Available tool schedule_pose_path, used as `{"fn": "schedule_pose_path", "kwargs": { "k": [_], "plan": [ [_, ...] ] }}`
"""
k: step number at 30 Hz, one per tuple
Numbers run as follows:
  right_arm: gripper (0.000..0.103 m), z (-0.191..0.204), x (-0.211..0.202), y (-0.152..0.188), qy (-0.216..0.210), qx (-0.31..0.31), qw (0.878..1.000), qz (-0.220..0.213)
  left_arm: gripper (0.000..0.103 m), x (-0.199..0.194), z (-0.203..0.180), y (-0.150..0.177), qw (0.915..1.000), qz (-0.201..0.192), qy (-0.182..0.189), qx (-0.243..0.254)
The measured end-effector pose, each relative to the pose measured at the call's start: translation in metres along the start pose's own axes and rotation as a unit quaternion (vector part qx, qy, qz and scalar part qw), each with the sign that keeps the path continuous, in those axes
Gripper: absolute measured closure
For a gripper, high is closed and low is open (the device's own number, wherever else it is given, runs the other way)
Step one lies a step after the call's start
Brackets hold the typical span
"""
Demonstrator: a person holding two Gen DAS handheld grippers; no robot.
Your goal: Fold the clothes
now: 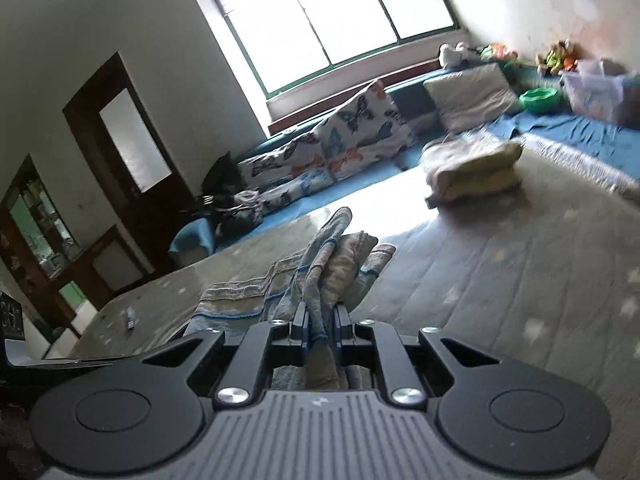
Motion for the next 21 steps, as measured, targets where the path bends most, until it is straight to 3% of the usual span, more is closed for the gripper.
{"fn": "schedule_pose_path", "kwargs": {
  "k": [9, 21],
  "plan": [
    [0.093, -0.037, 0.017, -0.024, 0.025, -0.007, 1.0, 0.011, 0.089, 0.045, -0.034, -0.024, 0.9996, 0.014, -0.016, 0.02],
    [0.091, -0.074, 0.05, -0.013, 0.053, 0.013, 0.997, 0.051, 0.085, 0.086, -0.037, -0.025, 0.9979, 0.053, -0.032, 0.018]
  ]
}}
Point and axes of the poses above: each gripper's, at about its wrist camera, not at the fingertips, and x roughly the way its jaws point, z to its left, y to its underside, the point moved 1 cm from there along x, roughly the way its jaws point, and after that the axes turned 6 degrees about z, right-handed, at the moved point
